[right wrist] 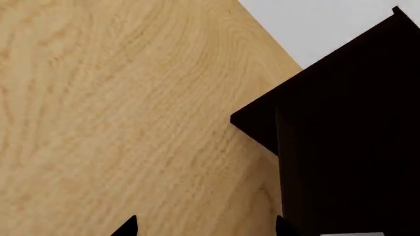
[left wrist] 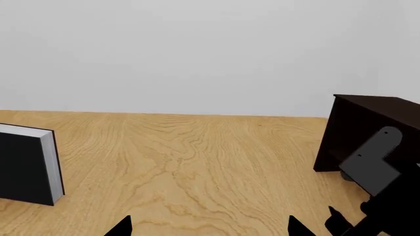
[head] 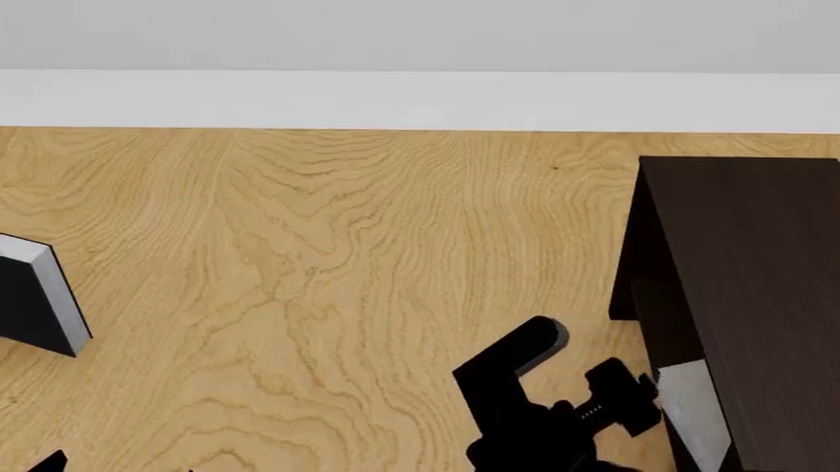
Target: Pick up the book on the right and place it on the cabinet shelf.
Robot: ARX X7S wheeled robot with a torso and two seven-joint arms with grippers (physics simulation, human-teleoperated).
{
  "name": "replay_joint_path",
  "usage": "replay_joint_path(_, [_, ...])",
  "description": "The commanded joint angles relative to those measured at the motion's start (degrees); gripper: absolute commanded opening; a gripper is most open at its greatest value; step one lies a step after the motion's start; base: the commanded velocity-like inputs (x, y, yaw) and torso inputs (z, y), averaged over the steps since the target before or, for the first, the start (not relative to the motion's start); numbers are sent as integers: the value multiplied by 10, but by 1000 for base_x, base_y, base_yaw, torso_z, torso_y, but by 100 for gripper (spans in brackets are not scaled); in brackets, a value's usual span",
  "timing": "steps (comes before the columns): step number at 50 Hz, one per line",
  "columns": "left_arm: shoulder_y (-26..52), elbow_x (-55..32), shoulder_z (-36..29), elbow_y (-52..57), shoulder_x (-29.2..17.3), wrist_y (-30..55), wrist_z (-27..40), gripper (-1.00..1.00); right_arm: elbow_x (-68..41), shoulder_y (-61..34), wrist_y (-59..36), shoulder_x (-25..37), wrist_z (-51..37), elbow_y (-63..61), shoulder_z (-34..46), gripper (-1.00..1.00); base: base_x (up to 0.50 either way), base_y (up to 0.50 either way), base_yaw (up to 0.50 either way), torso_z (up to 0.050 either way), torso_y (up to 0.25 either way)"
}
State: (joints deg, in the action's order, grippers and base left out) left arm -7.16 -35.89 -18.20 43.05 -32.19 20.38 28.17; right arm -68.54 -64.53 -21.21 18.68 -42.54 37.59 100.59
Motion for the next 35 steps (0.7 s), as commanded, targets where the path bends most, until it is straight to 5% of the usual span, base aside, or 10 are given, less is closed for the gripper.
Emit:
replay_joint_path(1, [1,0,-1,3,-1,2,4,100,17,-5,11,-14,15,-29,7,100,0,0,0,0,0])
replay_joint_path(16, [1,-5,-2,8,-4,6,9,100,25,-43,13,15,-9,-148,2,100,0,0,0,0,0])
replay_joint_path(35, [1,-6,-4,11,-7,5,13,100,-3,-103,22,165,-128,-421,-44,100,0,0,0,0,0])
